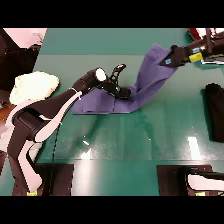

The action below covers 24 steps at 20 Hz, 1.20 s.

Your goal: Fold the shirts.

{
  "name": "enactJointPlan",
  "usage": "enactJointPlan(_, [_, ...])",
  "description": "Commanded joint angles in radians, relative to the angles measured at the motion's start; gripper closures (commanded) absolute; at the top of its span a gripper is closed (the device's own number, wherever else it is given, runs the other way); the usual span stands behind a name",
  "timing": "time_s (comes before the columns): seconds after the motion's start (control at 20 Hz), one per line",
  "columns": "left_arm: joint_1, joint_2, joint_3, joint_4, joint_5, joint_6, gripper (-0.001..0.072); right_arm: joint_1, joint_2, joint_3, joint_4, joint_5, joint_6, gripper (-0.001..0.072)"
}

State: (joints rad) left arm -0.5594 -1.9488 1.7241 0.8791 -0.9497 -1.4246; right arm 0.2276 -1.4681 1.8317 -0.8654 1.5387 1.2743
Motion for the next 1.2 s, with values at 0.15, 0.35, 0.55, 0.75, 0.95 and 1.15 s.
enactJointPlan(0.15, [0.043,0.071,0.002,0.146,-0.068,-0.021,0.0682,0.154,-0.124,0.183,0.000,0.004,0.009,0.0700])
enactJointPlan(0.35, [0.166,0.212,0.002,0.331,-0.134,-0.042,0.0681,0.278,-0.199,0.213,0.003,-0.070,0.008,0.0699])
enactJointPlan(0.55, [0.354,0.392,0.003,0.416,-0.171,-0.041,0.0680,0.457,-0.293,0.173,0.002,-0.284,-0.076,0.0696])
enactJointPlan(0.75, [0.501,0.536,0.002,0.416,-0.171,-0.042,0.0680,0.623,-0.454,0.227,0.002,-0.566,-0.158,0.0162])
enactJointPlan(0.95, [0.559,0.604,0.002,0.417,-0.192,-0.035,0.0680,0.639,-0.427,0.177,-0.037,-0.610,-0.156,0.0201])
enactJointPlan(1.15, [0.559,0.608,-0.006,0.403,-0.232,-0.034,0.0680,0.497,-0.269,0.052,-0.246,-0.380,-0.057,0.0211])
